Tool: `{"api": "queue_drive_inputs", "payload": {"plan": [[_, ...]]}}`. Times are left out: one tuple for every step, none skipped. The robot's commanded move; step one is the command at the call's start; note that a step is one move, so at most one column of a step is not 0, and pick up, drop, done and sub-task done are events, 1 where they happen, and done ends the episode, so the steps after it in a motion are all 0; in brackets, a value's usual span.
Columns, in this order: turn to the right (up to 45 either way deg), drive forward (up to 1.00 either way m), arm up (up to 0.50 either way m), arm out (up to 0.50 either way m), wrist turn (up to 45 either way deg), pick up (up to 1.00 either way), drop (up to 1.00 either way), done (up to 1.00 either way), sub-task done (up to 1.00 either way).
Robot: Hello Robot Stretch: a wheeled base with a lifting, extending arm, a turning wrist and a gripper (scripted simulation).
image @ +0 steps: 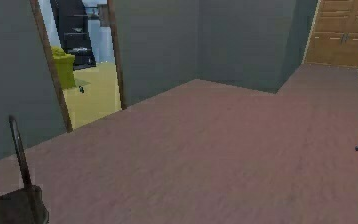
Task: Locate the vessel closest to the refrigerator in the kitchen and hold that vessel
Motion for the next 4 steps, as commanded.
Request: {"api": "queue_drive_inputs", "payload": {"plan": [[0.0, 0.05, 0.0, 0.0, 0.0, 0.0, 0.0, 0.0, 0.0], [-24.0, 0.0, 0.0, 0.0, 0.0, 0.0, 0.0, 0.0, 0.0], [0.0, 0.35, 0.0, 0.0, 0.0, 0.0, 0.0, 0.0, 0.0], [-45.0, 0.0, 0.0, 0.0, 0.0, 0.0, 0.0, 0.0, 0.0]]}}
